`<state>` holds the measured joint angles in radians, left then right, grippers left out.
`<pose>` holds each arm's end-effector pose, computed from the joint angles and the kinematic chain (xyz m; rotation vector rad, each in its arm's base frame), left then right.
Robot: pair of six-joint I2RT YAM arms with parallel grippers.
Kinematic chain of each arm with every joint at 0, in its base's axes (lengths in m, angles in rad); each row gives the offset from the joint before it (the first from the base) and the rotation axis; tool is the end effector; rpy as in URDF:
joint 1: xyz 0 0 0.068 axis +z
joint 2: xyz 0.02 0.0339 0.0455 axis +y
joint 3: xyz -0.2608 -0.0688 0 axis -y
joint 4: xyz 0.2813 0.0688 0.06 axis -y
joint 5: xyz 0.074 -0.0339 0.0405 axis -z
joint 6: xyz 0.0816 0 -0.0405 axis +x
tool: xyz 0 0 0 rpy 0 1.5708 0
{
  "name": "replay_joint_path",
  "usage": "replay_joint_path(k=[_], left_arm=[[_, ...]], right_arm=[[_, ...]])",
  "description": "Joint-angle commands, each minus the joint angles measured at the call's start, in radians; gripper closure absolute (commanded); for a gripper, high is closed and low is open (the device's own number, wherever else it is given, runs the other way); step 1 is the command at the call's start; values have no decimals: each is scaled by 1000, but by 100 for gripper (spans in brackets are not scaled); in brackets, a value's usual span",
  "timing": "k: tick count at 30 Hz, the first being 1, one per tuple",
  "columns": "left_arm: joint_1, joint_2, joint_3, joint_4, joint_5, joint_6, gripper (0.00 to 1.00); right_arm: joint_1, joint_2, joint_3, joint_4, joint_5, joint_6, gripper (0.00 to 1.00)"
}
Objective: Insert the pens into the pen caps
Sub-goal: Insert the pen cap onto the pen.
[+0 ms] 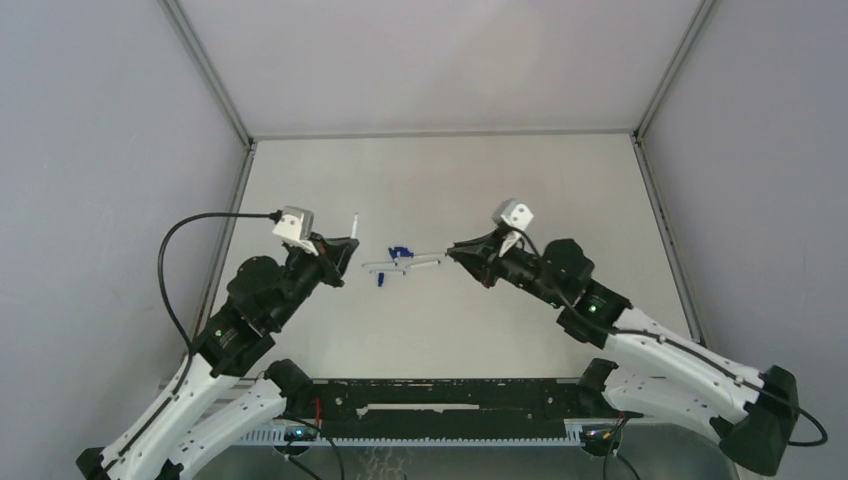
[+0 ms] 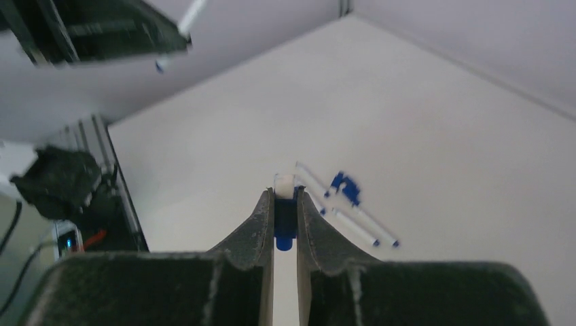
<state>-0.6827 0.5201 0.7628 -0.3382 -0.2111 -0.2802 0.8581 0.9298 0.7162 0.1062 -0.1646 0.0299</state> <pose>0.1702 -0.1163 0.3543 0.1780 1.6846 -0.5512 0.1895 0.2397 0.3050 -0.8166 1.5383 0.7993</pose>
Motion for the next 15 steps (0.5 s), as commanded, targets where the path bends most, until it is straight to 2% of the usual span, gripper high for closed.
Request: replay_joint_path(k=[1,7,10,15], left_arm=[[5,65,78,136,153,14,100],[-16,172,138,208,310,7,100],[-64,221,179,212,334,6,100],[-141,245,191,286,373,-30,100]], right_arm=[[-2,-138,-53,170,233,194,100],[-2,-296,-140,272,397,372,100],[0,-342,-173,353,417,450,100],[0,-375,-173,465,418,486,100]])
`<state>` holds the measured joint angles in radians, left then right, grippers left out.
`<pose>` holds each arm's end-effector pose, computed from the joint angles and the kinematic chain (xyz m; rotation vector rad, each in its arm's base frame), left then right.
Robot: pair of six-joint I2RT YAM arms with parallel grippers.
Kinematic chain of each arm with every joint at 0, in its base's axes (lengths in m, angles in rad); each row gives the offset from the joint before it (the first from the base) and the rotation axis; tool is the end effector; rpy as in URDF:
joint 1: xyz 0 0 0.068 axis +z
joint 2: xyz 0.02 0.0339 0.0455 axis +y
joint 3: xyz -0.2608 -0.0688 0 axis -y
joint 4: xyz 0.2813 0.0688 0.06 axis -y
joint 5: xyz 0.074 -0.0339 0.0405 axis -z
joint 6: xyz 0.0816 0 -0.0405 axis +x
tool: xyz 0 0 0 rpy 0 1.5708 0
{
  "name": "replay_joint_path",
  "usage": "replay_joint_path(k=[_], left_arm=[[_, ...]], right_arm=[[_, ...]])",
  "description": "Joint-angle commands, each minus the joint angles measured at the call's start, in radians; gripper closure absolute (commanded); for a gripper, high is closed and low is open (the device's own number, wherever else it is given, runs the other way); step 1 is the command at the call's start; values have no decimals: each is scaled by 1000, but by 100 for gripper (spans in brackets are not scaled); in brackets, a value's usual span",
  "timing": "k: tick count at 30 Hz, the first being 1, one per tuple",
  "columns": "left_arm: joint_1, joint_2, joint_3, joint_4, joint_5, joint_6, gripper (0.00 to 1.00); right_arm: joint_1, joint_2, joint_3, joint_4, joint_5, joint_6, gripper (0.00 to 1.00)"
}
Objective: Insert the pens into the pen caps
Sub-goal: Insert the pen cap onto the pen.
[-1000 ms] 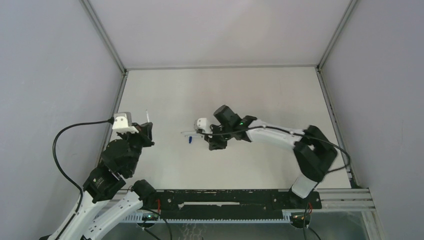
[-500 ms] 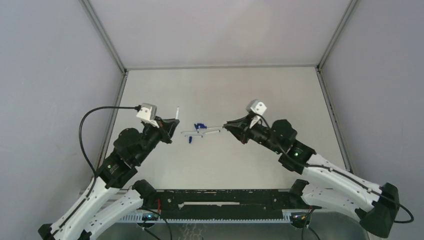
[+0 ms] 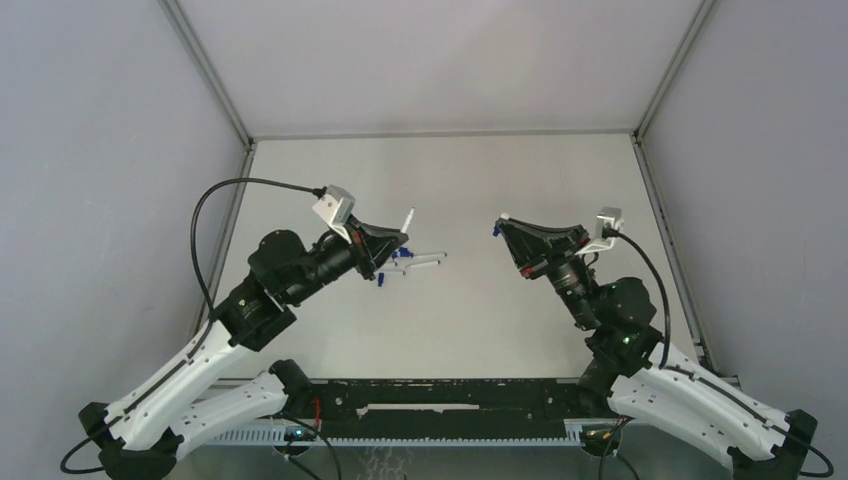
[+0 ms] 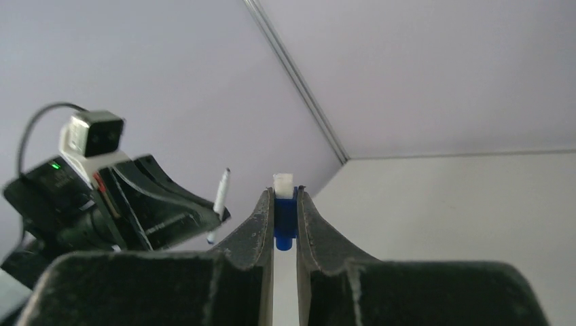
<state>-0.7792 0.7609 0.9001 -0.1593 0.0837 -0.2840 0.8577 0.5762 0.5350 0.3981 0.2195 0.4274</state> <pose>0.1778 -0.1852 0.3887 0.4736 1.5952 -0.8860 0.1631 0.1614 0.3576 -0.0741 1.2810 0.9818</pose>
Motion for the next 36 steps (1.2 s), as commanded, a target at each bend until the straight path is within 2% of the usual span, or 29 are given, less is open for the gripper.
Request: replay_joint_path(k=[1,7,16,36], left_arm=[[-63,7,49,130,94,-34,100],[-140,41,59,248,180,-62,100],[-164,119,110,340,369,-104,100],[-166,156,120,336,411,-77,100]], right_arm=[[1,-26,9,200,29,87,100],[0,-28,8,336,-7,78,100],[25,48,14,558,-140,22,100],[95,185,90,621,-204,-2,100]])
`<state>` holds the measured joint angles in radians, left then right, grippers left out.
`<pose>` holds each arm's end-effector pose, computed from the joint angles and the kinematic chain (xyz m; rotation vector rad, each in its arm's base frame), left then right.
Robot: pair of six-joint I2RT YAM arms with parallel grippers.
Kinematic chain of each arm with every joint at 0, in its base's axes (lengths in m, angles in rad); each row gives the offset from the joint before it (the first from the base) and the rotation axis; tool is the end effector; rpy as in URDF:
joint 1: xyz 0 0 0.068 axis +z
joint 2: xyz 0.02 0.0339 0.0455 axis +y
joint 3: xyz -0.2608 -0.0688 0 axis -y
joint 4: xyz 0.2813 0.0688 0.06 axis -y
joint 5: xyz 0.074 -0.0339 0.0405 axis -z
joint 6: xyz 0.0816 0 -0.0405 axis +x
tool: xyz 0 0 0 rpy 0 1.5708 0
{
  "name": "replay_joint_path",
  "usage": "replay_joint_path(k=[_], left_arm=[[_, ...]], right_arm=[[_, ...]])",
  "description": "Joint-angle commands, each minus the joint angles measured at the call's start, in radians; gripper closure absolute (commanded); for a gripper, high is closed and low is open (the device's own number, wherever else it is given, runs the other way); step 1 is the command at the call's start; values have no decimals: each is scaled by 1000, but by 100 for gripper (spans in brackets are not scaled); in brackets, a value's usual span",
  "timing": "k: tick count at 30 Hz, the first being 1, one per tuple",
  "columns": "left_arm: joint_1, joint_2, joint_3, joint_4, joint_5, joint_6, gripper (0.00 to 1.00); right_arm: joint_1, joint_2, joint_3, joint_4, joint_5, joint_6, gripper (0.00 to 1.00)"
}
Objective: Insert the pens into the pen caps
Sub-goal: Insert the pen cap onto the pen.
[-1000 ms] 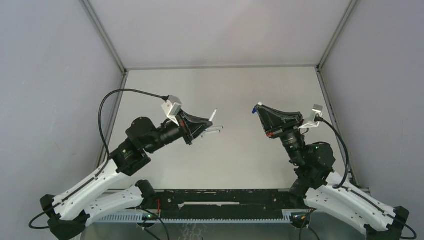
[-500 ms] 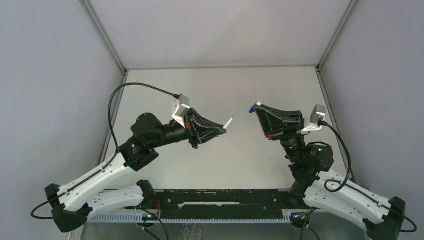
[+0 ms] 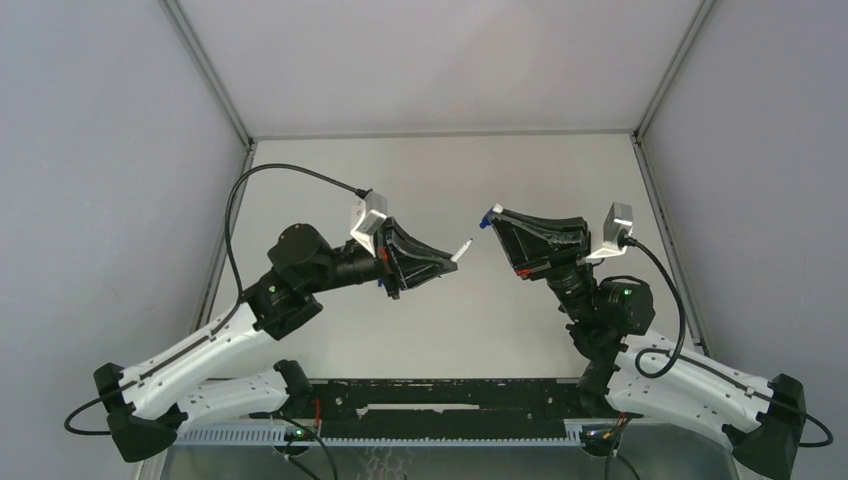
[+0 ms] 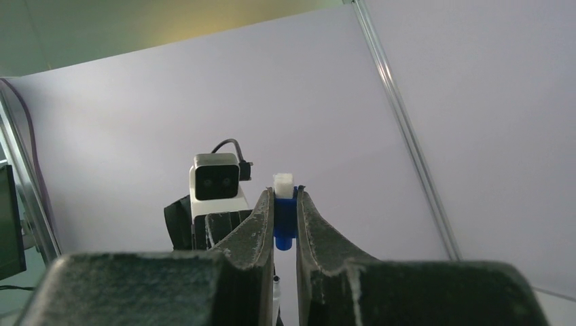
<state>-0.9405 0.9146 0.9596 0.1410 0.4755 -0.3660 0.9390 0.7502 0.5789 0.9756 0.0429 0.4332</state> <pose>0.1367 -0.2508 0.4198 0.8446 1.3132 -1.3867 0.1354 0.1791 0.4145 -0.1640 0.8103 1.2835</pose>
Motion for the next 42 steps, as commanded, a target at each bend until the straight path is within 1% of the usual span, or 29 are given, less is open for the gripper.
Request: replay_joint_path(k=[1,28,42], left_arm=[[-4,3,60,34,20,5,100],[-4,-33,40,31,-50,9,100],[-4,-12,54,31,-7,4,100]], right_arm=[[16,14,46,45,-28,-8,100],[42,24,45,37,-58,-11,100],[44,33,46,59,-48,-4,100]])
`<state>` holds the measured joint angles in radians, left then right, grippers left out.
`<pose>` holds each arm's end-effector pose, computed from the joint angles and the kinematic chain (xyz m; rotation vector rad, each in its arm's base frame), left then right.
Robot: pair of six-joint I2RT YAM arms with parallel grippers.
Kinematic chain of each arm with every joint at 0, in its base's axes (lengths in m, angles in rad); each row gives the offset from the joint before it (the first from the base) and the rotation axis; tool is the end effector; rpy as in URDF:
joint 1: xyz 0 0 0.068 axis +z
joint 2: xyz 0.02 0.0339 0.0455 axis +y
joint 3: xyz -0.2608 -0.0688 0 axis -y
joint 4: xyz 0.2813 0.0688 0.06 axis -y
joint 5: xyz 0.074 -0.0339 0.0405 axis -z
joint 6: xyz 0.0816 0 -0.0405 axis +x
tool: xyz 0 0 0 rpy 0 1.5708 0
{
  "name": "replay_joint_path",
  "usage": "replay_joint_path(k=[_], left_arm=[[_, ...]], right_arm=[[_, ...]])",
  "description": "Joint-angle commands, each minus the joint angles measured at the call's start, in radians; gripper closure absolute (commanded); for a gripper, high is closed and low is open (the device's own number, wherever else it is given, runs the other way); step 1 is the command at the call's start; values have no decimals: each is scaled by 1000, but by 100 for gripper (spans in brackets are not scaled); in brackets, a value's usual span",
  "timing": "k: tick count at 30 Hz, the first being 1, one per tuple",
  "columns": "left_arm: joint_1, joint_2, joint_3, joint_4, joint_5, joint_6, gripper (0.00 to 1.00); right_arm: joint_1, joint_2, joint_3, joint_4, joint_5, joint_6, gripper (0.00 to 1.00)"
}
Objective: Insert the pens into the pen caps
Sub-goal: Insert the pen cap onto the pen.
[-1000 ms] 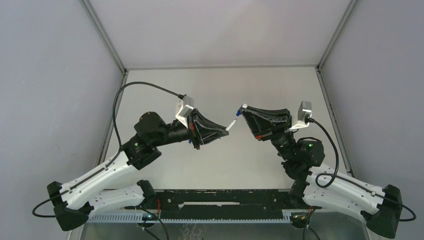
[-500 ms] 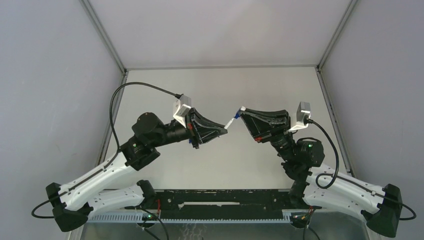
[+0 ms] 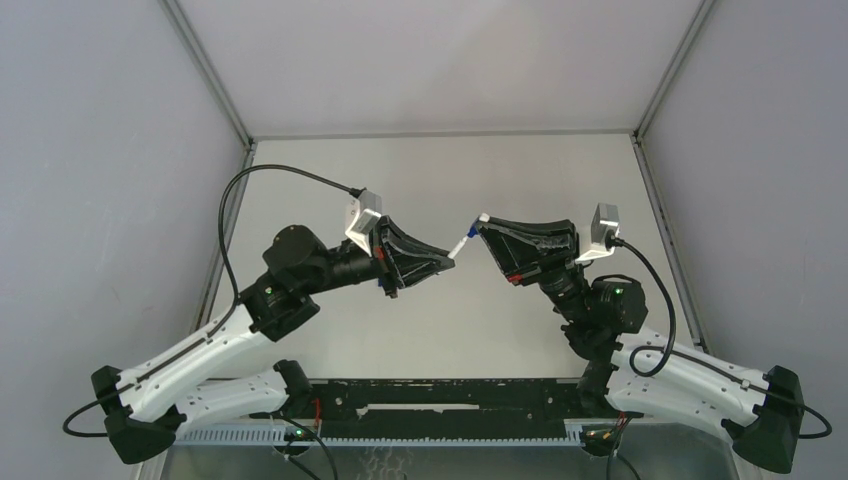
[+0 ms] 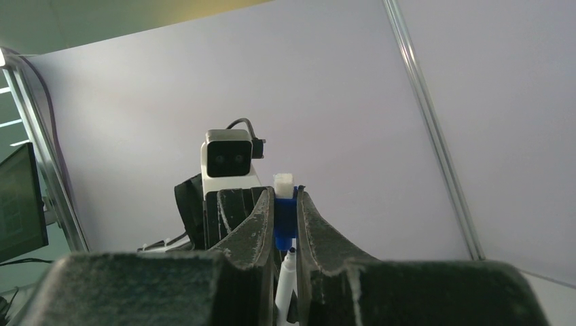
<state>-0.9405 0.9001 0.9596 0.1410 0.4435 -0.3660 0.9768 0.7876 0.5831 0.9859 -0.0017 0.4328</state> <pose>0.1367 -0.2467 0.4238 0.8125 1.3063 -1.3684 0.1309 0.1941 0.4095 -0.2315 0.8237 1.3313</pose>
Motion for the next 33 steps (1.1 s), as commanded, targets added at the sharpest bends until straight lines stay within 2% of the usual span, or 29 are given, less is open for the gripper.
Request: replay_joint_path(k=[1,33], left_arm=[[-4,3,54,31,29,3,100],[-4,-26,39,35,11,13,100]], right_arm=[[7,-4,42,47,-3,-4,100],[7,7,41,5,2,-22,100]])
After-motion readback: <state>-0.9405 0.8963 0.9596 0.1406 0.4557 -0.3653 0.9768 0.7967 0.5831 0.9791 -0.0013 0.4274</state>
